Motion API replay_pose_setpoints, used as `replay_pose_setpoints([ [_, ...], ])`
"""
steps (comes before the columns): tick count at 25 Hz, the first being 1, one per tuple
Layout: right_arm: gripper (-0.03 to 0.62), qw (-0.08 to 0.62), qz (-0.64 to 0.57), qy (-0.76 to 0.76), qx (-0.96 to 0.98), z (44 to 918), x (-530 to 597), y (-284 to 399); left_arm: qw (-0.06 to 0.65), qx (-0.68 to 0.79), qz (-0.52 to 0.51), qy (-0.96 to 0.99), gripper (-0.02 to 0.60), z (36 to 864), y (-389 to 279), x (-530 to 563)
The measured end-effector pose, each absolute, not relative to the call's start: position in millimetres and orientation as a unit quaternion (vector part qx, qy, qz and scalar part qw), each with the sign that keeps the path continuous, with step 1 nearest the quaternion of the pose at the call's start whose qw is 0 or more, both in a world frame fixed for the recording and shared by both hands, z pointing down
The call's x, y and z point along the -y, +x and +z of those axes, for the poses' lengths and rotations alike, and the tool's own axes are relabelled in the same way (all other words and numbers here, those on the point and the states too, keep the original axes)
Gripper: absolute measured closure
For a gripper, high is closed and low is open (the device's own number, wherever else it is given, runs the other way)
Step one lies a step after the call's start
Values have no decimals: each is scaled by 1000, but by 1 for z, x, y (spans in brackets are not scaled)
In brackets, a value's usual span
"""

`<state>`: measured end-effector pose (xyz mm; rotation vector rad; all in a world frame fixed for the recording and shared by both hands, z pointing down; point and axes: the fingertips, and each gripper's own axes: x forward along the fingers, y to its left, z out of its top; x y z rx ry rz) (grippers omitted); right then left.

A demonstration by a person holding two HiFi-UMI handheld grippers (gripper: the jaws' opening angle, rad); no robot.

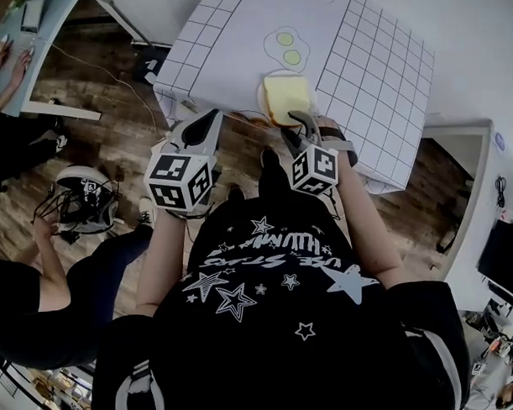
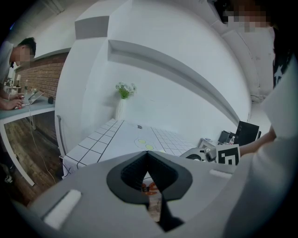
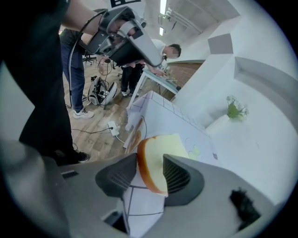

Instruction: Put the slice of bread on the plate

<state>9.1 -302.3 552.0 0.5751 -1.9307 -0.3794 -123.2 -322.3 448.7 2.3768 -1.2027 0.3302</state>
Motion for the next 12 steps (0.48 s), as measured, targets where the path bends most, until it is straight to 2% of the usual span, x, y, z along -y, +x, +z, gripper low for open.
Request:
replay_pose_setpoints([
  [7, 425, 524, -132, 272, 796, 548, 295, 20, 222, 433, 113, 866, 573, 444, -132, 307],
  [12, 427, 492, -122, 316, 802, 533, 289, 21, 220, 428, 112, 870, 572, 442, -138, 293],
])
